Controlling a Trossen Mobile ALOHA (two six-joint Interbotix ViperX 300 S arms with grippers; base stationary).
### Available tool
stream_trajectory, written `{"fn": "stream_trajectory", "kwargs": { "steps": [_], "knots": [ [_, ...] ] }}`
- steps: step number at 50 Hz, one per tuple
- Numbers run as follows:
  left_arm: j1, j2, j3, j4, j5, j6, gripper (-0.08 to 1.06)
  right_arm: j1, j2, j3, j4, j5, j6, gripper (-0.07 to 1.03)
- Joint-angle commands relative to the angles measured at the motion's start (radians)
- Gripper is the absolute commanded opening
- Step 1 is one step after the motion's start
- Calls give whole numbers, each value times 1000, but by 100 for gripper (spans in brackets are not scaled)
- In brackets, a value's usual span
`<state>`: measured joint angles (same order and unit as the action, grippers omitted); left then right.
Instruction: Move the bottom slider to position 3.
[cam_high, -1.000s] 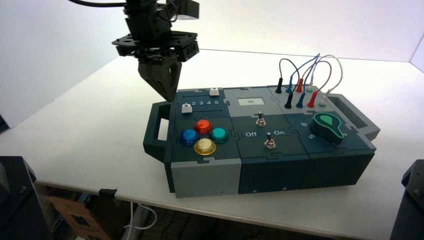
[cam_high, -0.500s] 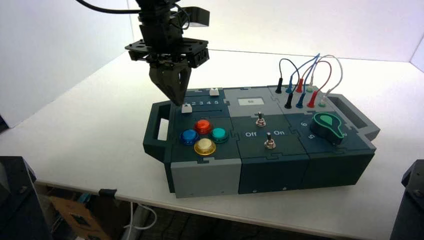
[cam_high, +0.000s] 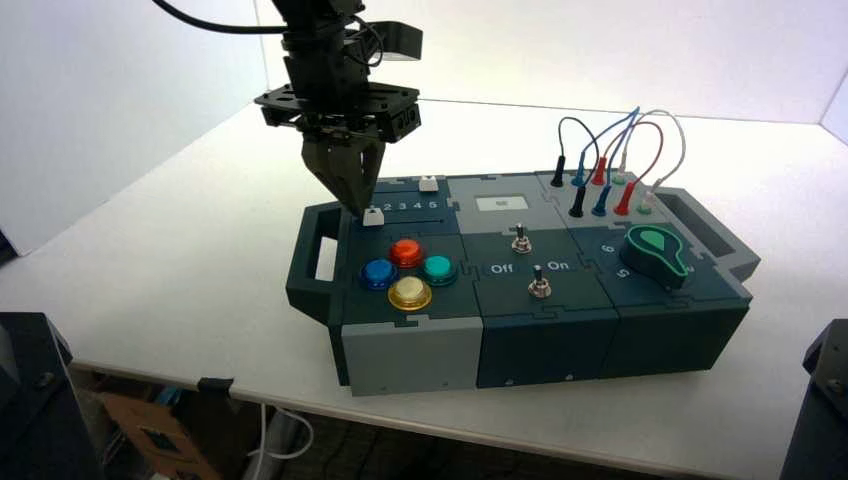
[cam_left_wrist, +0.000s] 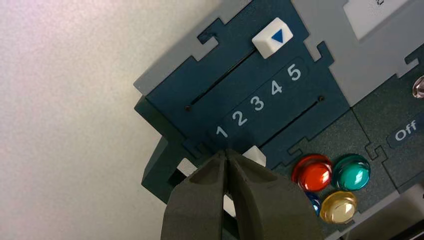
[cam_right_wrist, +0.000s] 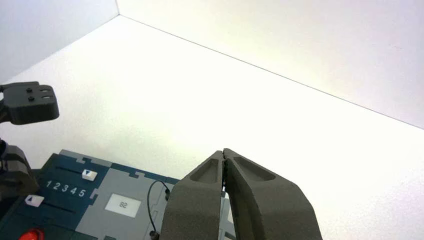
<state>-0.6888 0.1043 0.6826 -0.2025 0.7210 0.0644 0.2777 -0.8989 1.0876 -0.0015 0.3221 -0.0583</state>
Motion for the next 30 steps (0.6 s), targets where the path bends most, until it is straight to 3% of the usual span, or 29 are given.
{"fn": "stream_trajectory", "kwargs": {
  "steps": [1,30],
  "knots": [
    [-6,-14,-25,0,-3,5,-3,3,3,-17,-2,-12,-2,-2],
    [-40,9,-38,3,12,6,-3,3,0,-17,-3,-12,-2,-2]
  ]
}}
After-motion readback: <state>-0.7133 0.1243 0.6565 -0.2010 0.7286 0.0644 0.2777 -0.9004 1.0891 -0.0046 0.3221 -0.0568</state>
